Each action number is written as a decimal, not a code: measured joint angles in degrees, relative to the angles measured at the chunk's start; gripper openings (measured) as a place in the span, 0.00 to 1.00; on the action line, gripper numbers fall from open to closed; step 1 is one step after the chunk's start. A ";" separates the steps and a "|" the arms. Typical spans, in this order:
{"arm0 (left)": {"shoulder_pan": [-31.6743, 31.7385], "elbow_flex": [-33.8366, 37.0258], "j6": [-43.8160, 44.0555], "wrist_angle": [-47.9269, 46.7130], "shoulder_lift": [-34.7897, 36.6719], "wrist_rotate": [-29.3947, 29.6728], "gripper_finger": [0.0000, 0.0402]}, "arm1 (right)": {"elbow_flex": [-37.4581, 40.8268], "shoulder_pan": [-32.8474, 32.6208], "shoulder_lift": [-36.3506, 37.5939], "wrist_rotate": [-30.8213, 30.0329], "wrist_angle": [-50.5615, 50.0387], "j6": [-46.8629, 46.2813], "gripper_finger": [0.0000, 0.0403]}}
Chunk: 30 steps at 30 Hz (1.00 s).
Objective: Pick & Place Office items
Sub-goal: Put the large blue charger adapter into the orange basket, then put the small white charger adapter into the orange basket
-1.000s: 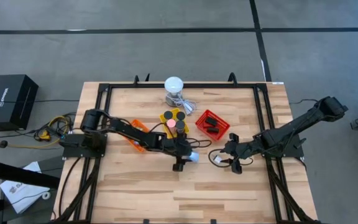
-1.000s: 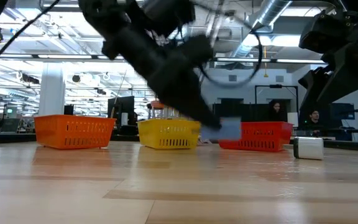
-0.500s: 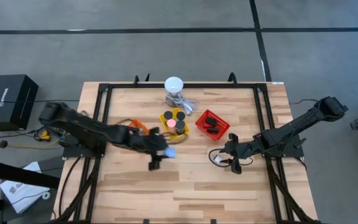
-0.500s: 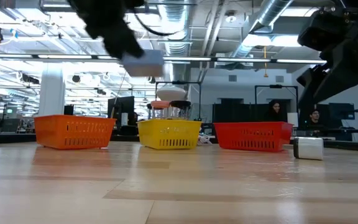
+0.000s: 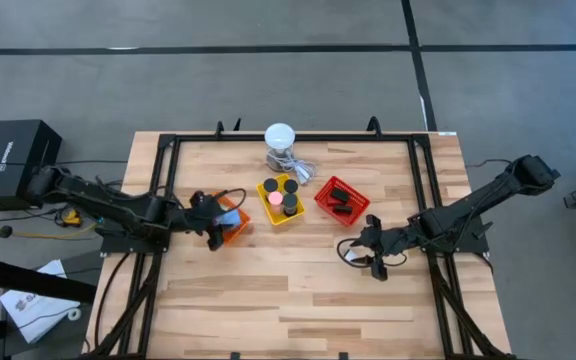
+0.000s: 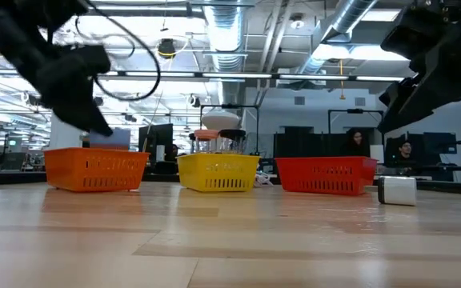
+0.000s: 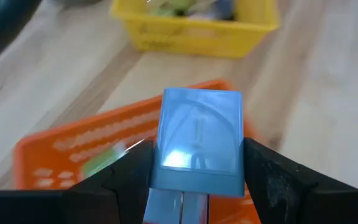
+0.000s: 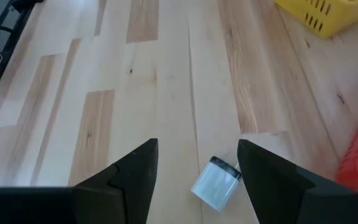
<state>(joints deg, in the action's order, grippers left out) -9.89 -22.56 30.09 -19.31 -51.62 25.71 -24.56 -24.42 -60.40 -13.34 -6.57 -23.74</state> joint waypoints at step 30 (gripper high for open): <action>7.30 3.96 -4.39 1.92 5.29 3.44 0.68 | 0.00 -5.12 -8.88 -1.76 -11.11 -26.87 0.36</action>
<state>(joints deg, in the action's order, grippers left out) -2.59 -18.60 25.70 -17.39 -46.34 29.15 -24.56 -29.54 -69.28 -15.10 -17.68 -50.61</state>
